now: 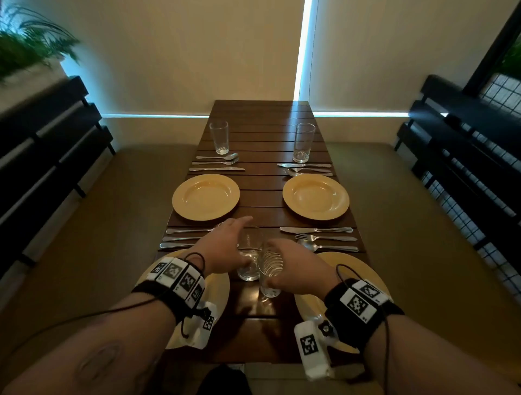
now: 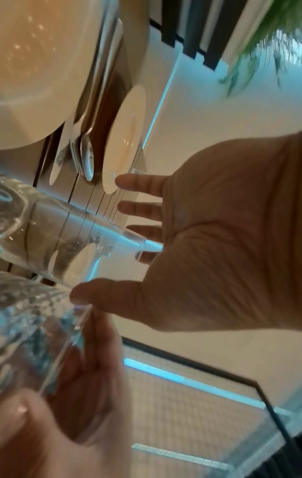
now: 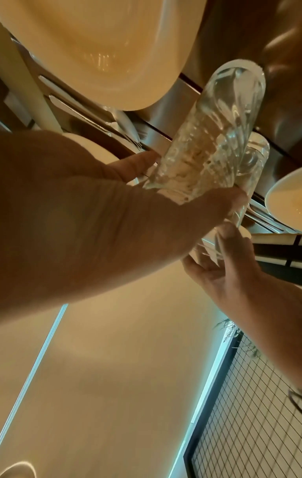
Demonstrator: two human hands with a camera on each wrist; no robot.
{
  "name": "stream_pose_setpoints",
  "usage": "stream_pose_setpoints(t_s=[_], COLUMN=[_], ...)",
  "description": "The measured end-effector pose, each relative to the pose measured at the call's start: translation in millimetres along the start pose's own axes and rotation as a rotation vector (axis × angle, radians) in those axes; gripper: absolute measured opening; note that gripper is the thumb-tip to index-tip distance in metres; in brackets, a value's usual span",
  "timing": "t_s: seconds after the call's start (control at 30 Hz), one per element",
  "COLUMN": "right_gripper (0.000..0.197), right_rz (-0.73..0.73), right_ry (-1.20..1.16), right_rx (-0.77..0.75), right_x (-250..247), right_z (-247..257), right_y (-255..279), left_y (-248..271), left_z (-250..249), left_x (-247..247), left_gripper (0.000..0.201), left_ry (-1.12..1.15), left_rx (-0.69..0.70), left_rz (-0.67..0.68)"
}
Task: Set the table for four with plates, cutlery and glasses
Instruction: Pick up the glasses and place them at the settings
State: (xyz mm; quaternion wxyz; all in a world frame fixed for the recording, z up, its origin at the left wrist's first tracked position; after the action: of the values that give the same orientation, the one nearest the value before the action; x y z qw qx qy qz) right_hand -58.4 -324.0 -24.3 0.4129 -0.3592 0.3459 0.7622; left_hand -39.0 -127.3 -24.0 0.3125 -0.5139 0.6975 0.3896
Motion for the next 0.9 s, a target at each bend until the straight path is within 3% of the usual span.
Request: stream_pose_setpoints(t_s=[0.1,0.27,0.73,0.9], right_gripper=[0.107,0.095,0.093,0.098], right_rz=[-0.077,-0.213,-0.227,-0.218], right_ry=[-0.086,-0.096,-0.202,-0.237], right_rx=[0.066,0.100,0.233,0.199], right_x=[7,28,-7,-8], right_z=[-5,-12,-38,-39], right_y=[7,15,-15,-13], left_y=[8,13,8,10], left_z=[8,10,16,22], left_x=[0,10,-4,1], left_gripper=[0.105,0.090,0.087,0.099], left_ry=[0.186,0.190,0.211,0.291], left_rx=[-0.019,-0.015,-0.091,-0.102], left_rz=[-0.053,-0.115,-0.123,-0.127])
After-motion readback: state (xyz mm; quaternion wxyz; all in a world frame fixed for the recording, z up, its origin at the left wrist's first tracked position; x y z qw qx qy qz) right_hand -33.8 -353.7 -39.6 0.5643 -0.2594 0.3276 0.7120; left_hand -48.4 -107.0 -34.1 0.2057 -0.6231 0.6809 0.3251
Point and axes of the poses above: each hand's wrist, its own y-axis away from the middle knuckle, its own x-axis out of the palm, z = x × y, the point moved 2 cm from there along -y, towards the middle knuckle
